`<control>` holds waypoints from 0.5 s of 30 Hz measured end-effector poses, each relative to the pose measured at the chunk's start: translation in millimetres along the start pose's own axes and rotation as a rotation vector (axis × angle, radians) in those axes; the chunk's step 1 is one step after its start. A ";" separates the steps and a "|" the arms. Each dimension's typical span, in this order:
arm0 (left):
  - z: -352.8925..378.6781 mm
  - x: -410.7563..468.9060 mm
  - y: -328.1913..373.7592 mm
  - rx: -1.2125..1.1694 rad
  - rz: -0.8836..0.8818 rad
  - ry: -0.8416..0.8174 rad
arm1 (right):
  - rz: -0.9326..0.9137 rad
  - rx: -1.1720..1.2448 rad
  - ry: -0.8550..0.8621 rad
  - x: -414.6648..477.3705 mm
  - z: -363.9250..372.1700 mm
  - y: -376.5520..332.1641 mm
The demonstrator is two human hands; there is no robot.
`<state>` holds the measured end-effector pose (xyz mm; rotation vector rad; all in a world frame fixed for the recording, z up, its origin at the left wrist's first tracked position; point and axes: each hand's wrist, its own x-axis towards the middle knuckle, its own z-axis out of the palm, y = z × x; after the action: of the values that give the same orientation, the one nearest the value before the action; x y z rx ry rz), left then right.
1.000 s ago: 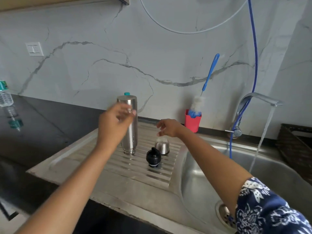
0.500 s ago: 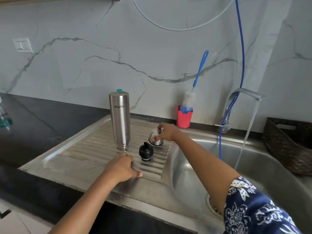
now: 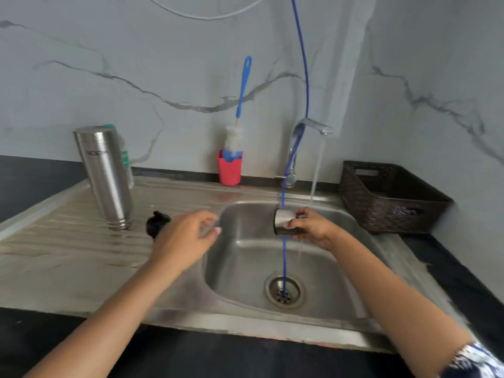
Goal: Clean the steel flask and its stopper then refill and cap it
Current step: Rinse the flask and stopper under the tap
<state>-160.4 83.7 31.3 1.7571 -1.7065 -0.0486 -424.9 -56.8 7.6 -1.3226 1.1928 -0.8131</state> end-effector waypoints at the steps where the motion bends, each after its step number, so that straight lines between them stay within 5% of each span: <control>1: 20.6 12.6 18.2 -0.094 0.006 -0.121 | 0.018 0.052 0.023 -0.2 -12.1 4.3; 6: 119.6 67.8 96.4 -0.649 -0.290 -0.474 | 0.076 0.209 0.174 14.3 -46.4 22.0; 9: 152.4 85.1 122.0 -0.841 -0.477 -0.480 | 0.038 0.217 0.261 26.6 -52.1 29.7; 15: 175.7 99.0 122.3 -0.961 -0.574 -0.425 | -0.025 0.007 0.355 45.9 -55.0 38.8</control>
<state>-335.5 -70.2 -3.4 1.4280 -1.0342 -1.3316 -472.8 -110.5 -30.6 -1.2200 1.4489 -1.1015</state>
